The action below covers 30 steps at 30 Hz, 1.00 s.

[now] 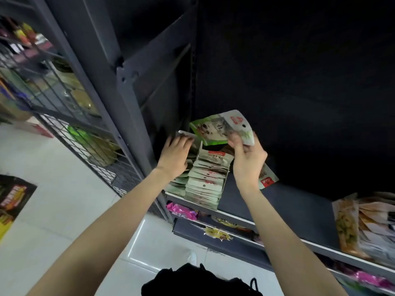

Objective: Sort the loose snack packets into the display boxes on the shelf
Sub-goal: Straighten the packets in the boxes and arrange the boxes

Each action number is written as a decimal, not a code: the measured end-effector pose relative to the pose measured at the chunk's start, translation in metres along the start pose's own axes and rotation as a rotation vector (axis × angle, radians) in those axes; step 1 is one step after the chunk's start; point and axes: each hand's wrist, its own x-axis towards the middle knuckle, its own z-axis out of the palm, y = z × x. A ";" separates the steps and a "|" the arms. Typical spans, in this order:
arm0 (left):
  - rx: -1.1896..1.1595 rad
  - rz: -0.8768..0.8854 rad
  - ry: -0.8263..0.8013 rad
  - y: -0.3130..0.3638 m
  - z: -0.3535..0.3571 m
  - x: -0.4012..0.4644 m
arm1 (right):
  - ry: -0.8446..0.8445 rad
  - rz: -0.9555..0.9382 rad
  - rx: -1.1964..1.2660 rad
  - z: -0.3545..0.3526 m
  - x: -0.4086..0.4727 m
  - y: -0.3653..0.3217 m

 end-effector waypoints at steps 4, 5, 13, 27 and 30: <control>0.129 0.103 0.050 -0.004 0.018 -0.007 | -0.001 -0.103 -0.199 0.031 0.010 0.013; 0.129 0.129 0.060 -0.005 0.021 -0.012 | -0.020 -0.134 -0.250 0.038 0.013 0.016; -0.096 0.161 0.104 -0.013 0.029 -0.035 | -0.508 -0.330 -0.624 0.080 0.020 0.039; -0.271 0.133 0.191 -0.019 0.029 -0.041 | -0.438 -0.695 -0.753 0.074 0.027 0.051; -0.287 0.121 0.199 -0.018 0.027 -0.041 | -0.502 -0.764 -0.743 0.073 0.024 0.057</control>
